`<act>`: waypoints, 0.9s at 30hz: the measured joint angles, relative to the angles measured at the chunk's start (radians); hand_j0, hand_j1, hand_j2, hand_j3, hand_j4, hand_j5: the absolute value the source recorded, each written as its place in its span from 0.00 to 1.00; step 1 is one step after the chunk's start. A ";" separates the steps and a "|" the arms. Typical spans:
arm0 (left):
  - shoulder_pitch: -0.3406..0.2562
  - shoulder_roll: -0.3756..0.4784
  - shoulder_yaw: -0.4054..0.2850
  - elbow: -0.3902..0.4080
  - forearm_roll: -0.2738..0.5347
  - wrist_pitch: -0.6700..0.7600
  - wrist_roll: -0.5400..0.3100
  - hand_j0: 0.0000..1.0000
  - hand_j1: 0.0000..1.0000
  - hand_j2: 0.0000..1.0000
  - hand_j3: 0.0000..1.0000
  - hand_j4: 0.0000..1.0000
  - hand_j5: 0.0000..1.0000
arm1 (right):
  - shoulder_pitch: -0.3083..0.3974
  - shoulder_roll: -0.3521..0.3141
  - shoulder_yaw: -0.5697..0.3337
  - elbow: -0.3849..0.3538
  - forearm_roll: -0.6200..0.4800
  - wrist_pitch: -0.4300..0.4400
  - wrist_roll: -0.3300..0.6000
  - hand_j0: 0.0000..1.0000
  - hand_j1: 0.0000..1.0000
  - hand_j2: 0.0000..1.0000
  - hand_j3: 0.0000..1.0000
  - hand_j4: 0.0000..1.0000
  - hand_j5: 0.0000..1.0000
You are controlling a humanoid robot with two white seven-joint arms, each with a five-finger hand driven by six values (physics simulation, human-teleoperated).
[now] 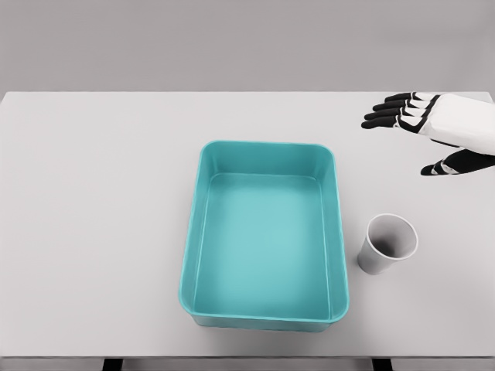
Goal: Put the paper cup into the basket with your right arm
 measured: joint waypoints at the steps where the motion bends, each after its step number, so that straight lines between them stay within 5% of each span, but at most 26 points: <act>1: 0.000 0.000 0.000 0.000 0.000 0.000 0.000 1.00 1.00 1.00 1.00 1.00 1.00 | 0.000 0.001 -0.001 0.001 0.000 0.000 0.001 1.00 1.00 1.00 1.00 1.00 1.00; 6: 0.000 0.000 0.000 0.000 0.000 0.000 0.000 1.00 1.00 1.00 1.00 1.00 1.00 | 0.020 0.005 -0.019 0.016 -0.011 -0.001 0.004 1.00 1.00 1.00 1.00 1.00 1.00; 9: 0.000 0.000 0.000 0.000 0.000 0.000 0.000 1.00 1.00 1.00 1.00 1.00 1.00 | 0.095 0.010 -0.057 0.024 -0.170 0.006 0.005 1.00 1.00 1.00 1.00 1.00 1.00; 13: 0.000 0.000 0.000 0.000 0.000 0.000 0.000 1.00 1.00 1.00 1.00 1.00 1.00 | 0.173 0.028 -0.142 0.024 -0.466 0.173 0.005 1.00 1.00 1.00 1.00 1.00 1.00; 16: 0.000 0.000 0.000 0.000 0.000 0.000 0.000 1.00 1.00 1.00 1.00 1.00 1.00 | 0.189 0.035 -0.190 0.022 -0.587 0.327 0.004 1.00 1.00 1.00 1.00 1.00 1.00; 20: 0.000 0.000 0.000 0.000 0.000 0.000 0.000 1.00 1.00 1.00 1.00 1.00 1.00 | 0.337 0.038 -0.211 0.021 -0.642 0.440 0.004 1.00 1.00 1.00 1.00 1.00 1.00; 27: 0.000 0.000 0.000 0.000 0.000 0.000 0.000 1.00 1.00 1.00 1.00 1.00 1.00 | 0.486 0.039 -0.218 0.020 -0.663 0.474 0.004 1.00 1.00 1.00 1.00 1.00 1.00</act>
